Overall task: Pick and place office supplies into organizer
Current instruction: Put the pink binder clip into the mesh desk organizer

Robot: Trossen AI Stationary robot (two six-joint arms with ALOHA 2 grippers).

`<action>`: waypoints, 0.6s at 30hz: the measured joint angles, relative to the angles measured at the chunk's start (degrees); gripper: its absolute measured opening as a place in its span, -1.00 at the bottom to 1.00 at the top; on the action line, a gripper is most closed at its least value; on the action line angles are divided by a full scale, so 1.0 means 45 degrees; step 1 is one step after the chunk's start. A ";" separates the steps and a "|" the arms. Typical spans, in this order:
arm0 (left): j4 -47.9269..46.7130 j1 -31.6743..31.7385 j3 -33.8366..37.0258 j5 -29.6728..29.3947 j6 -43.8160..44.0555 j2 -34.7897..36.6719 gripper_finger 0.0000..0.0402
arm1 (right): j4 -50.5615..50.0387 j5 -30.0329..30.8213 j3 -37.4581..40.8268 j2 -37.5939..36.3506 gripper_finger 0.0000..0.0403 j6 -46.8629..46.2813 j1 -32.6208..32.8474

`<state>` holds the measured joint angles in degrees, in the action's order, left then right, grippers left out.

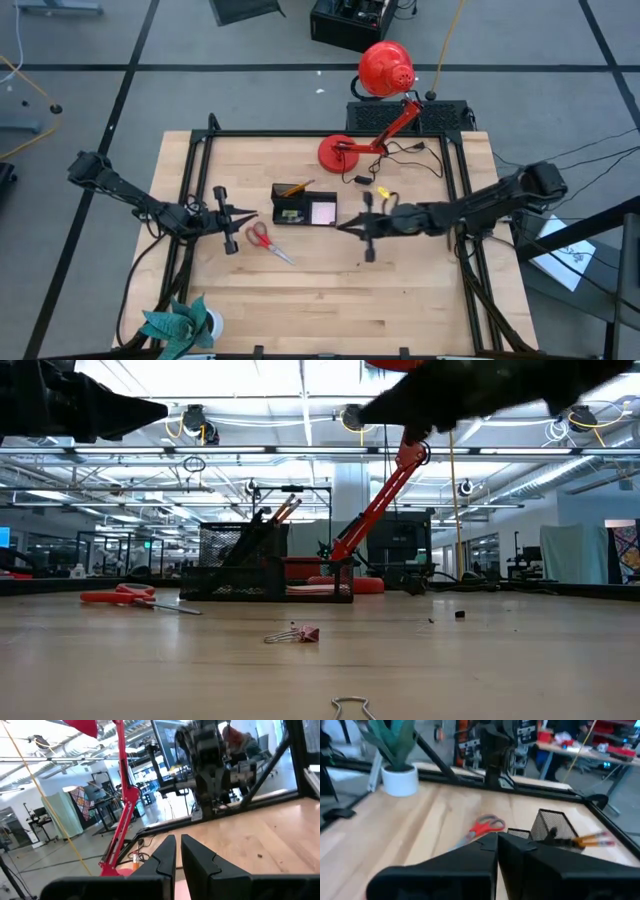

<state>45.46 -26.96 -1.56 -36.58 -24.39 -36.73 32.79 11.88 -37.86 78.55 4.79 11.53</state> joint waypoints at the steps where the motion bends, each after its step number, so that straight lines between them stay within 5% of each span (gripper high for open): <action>1: 0.0173 0.0000 0.0000 0.0000 0.0046 -0.0005 -0.82 | 0.0746 0.0004 0.0666 -0.0163 -1.00 -0.0114 0.0058; 6: 0.0462 0.0000 -0.0004 0.0168 0.0324 -0.0004 -0.82 | 0.3983 -0.0060 0.3322 -0.0424 -1.00 -0.0243 -0.0093; 11: 0.0026 0.0000 -0.0053 0.0194 0.0863 -0.0005 -0.82 | 0.6232 -0.1488 0.4684 -0.0440 -1.00 -0.0362 -0.0602; 18: -0.4647 0.0101 -0.2376 0.0146 0.2913 -0.0346 -0.82 | 0.6484 -0.1662 0.5191 -0.0438 -1.00 -0.0398 -0.1138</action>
<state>24.55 -26.51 -12.25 -35.92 -11.29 -38.29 61.97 4.40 -14.50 76.58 3.01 6.41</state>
